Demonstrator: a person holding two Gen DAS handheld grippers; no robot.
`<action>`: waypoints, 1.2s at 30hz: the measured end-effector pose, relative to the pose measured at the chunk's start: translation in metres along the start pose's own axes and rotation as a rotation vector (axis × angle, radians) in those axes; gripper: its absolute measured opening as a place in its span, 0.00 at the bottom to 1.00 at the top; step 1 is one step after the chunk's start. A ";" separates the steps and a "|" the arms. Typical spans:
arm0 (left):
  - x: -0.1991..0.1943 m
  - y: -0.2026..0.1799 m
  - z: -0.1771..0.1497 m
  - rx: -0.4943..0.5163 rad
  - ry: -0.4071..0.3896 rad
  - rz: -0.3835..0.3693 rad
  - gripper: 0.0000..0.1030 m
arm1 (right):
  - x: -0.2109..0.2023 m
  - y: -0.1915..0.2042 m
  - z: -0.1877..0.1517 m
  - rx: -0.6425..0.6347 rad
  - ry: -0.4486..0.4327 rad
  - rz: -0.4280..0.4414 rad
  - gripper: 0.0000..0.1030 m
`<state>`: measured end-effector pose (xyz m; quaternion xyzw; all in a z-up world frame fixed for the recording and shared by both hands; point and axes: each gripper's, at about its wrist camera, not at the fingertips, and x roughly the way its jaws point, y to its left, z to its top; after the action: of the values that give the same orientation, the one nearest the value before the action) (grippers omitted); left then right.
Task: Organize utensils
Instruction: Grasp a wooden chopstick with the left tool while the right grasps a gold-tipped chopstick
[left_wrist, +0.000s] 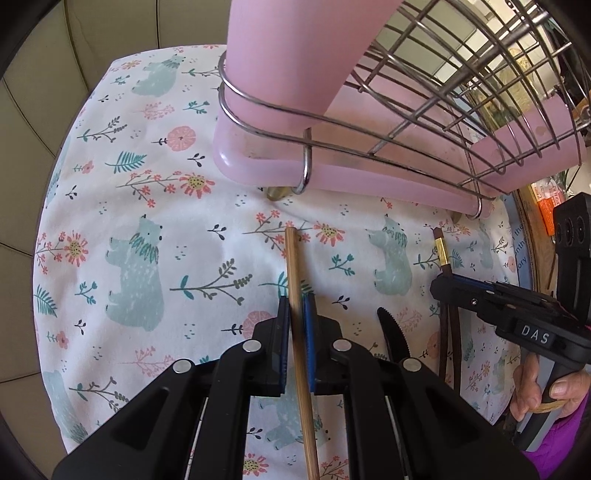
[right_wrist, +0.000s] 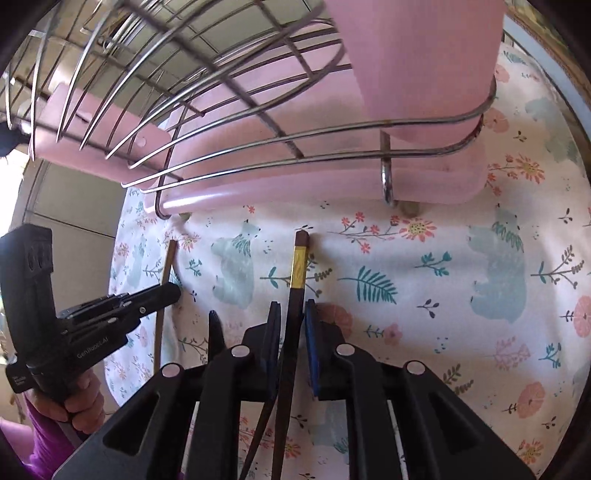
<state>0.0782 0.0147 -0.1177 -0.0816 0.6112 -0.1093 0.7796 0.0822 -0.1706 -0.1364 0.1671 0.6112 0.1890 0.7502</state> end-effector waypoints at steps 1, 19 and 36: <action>0.001 0.001 0.001 -0.005 0.005 -0.003 0.07 | 0.000 -0.003 0.001 0.020 0.002 0.018 0.12; 0.001 0.005 0.002 -0.039 -0.006 -0.019 0.07 | -0.025 -0.024 0.002 0.074 -0.121 0.047 0.08; -0.072 0.008 -0.036 -0.010 -0.232 -0.105 0.06 | -0.111 0.009 -0.039 -0.058 -0.371 0.077 0.08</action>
<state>0.0275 0.0421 -0.0606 -0.1294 0.5123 -0.1366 0.8380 0.0227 -0.2161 -0.0450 0.2009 0.4500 0.2010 0.8466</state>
